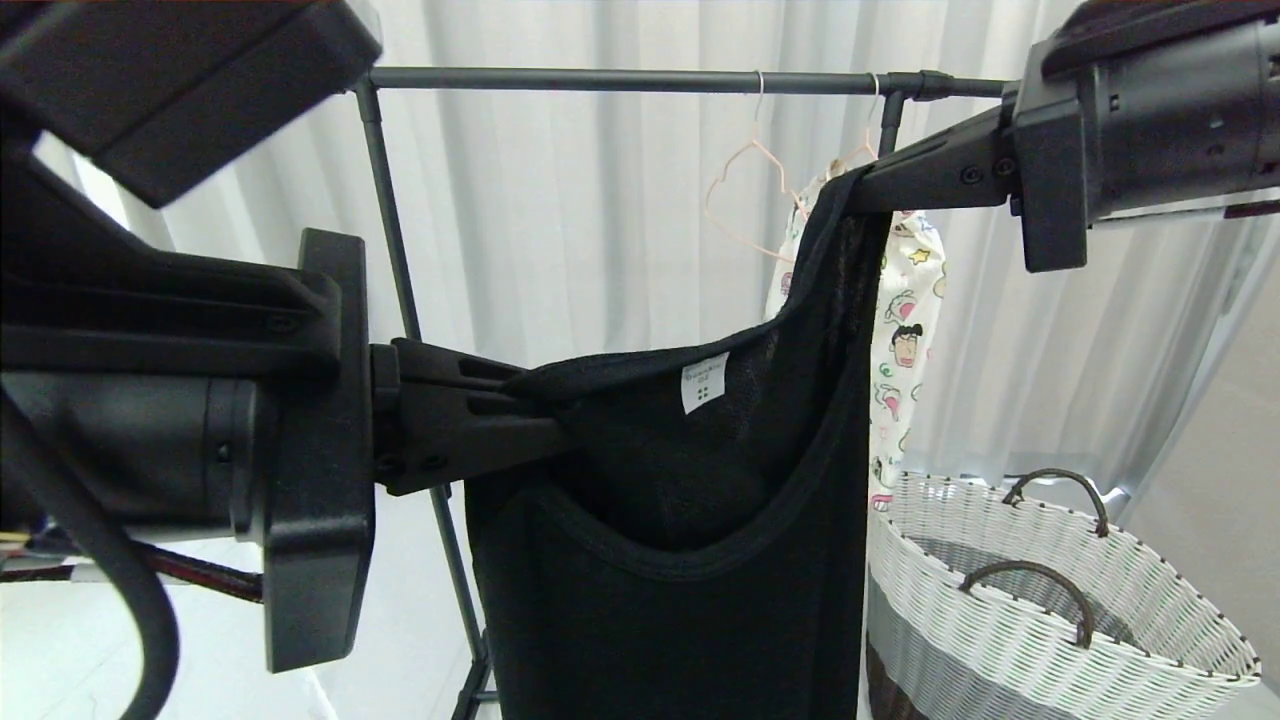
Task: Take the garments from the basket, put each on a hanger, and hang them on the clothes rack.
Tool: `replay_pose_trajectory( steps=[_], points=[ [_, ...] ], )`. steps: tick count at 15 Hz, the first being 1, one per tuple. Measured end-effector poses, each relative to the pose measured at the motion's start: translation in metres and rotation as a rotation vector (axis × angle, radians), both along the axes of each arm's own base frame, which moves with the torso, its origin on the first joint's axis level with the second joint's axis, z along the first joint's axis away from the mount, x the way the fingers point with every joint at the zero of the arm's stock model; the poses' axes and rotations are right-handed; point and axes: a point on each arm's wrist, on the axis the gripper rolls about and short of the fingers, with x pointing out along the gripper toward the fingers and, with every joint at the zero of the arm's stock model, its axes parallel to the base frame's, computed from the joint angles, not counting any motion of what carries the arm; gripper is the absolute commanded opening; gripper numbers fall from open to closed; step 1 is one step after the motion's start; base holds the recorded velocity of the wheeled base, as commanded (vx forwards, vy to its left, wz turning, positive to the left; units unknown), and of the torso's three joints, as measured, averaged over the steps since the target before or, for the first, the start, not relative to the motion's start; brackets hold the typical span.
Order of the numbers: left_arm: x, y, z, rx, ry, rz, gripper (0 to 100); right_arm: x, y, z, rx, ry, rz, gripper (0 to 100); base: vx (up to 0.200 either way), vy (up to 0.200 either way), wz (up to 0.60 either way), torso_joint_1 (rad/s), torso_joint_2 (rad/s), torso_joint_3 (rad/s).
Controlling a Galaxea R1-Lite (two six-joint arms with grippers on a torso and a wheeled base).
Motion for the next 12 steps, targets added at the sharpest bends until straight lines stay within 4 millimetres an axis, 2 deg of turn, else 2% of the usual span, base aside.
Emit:
replay_pose_trajectory(
  steps=[2, 4, 8, 12],
  points=[
    [0.000, 0.001, 0.000, 0.002, -0.005, 0.004, 0, 0.000, -0.001, -0.002, -0.016, 0.011, -0.008, 0, 0.000, 0.000, 0.00, 0.000, 0.00, 0.000],
    [0.005, 0.001, -0.002, 0.018, -0.013, 0.045, 0, -0.002, -0.016, -0.007, -0.078, 0.058, -0.062, 0, 0.000, 0.000, 0.00, 0.000, 0.00, 0.000],
    [0.029, -0.006, 0.007, 0.002, -0.056, 0.151, 0, -0.016, -0.045, -0.015, -0.119, 0.097, -0.118, 0, 0.000, 0.000, 0.00, 0.000, 0.00, 0.000],
    [0.043, -0.017, 0.005, -0.013, -0.072, 0.168, 0, -0.031, -0.060, -0.020, -0.130, 0.104, -0.123, 0, 0.000, 0.000, 0.00, 0.000, 0.00, 0.000]
  ],
)
